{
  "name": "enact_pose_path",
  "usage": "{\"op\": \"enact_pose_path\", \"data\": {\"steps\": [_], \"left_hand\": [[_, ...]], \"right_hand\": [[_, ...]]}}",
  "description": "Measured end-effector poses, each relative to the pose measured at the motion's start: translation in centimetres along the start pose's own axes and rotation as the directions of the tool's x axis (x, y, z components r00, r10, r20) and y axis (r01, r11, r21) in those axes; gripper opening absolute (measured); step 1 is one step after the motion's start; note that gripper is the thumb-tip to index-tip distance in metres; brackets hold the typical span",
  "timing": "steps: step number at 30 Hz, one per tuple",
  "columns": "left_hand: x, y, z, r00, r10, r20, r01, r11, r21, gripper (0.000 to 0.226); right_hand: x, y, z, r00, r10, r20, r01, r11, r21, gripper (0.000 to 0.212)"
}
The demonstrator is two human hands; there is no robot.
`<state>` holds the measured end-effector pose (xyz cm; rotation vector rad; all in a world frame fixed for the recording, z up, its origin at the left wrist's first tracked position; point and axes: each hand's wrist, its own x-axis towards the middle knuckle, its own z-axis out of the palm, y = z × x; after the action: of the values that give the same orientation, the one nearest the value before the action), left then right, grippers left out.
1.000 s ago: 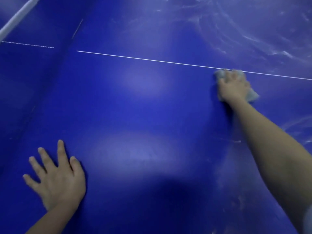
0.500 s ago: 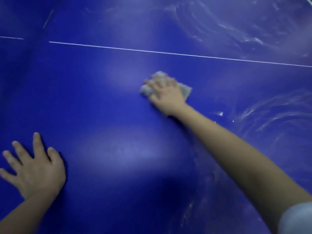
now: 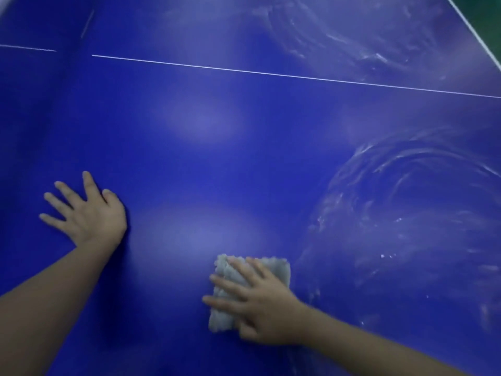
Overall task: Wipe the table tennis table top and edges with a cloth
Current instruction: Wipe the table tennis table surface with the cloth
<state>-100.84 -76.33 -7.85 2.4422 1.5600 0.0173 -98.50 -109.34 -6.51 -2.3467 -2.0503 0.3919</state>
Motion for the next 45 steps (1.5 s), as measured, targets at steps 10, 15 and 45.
{"op": "enact_pose_path", "data": {"steps": [10, 15, 45], "left_hand": [[-6.5, -9.3, -3.0, 0.826, 0.56, 0.064, -0.557, 0.828, -0.065, 0.043], [-10.1, -13.7, -3.4, 0.754, 0.646, 0.12, -0.647, 0.762, -0.037, 0.057], [-10.1, -14.8, -3.3, 0.717, 0.693, 0.073, -0.681, 0.719, -0.135, 0.048]], "right_hand": [[0.3, 10.2, -2.2, 0.288, 0.949, -0.125, -0.92, 0.311, 0.24, 0.054], [4.6, -8.8, 0.1, 0.783, 0.612, -0.115, -0.593, 0.789, 0.16, 0.059], [-8.9, -19.9, 4.0, 0.448, 0.894, -0.021, -0.872, 0.441, 0.213, 0.057]]}}
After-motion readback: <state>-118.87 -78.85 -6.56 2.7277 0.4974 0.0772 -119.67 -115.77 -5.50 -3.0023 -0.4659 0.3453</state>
